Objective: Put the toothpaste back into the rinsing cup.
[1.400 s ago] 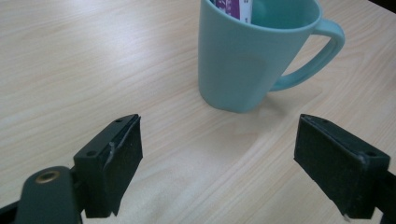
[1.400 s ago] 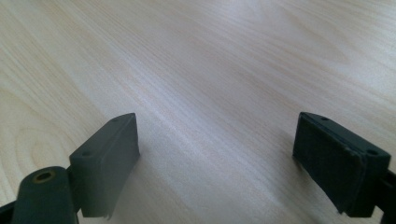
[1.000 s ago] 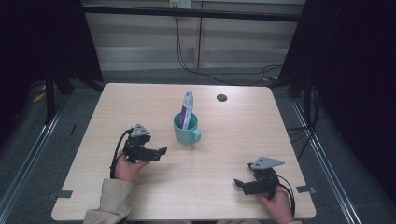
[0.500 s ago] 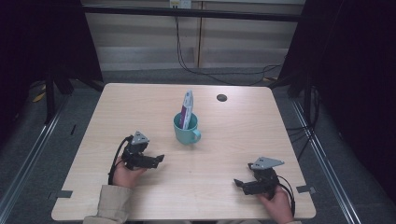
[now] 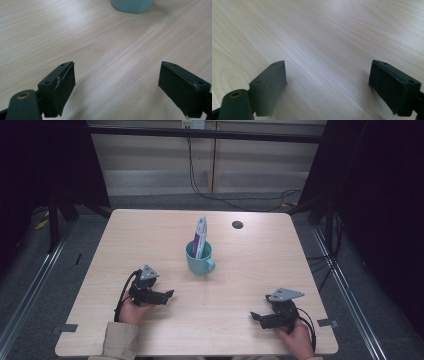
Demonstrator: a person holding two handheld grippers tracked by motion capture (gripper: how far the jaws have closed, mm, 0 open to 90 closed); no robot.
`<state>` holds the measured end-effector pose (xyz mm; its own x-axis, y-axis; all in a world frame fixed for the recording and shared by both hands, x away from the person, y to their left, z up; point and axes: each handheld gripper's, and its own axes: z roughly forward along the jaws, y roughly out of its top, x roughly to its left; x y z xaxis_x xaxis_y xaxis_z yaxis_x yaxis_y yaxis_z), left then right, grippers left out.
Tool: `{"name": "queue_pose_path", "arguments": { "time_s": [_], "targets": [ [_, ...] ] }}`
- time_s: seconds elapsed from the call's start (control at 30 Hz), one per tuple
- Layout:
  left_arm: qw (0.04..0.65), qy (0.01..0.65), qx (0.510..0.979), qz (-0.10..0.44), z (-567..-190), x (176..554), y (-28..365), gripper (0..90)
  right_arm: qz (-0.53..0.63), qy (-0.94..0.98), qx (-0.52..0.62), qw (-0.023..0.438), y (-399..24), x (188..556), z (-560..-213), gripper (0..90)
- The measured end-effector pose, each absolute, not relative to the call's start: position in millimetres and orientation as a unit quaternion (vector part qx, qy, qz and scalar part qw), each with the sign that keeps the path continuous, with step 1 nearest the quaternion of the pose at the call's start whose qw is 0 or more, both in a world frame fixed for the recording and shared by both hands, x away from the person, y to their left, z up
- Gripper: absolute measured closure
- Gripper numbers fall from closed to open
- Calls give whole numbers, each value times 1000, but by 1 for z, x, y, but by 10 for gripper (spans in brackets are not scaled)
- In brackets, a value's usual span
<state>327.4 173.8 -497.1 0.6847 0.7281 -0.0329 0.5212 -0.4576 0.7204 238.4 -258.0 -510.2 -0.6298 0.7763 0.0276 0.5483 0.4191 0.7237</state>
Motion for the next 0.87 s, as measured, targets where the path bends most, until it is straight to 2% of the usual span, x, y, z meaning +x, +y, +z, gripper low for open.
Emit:
{"name": "queue_pose_path", "arguments": {
  "time_s": [0.87],
  "targets": [
    [358,371,844,147,-510,325,177,81,361,827,400,158,-258,238,-510,135]
  ]
}}
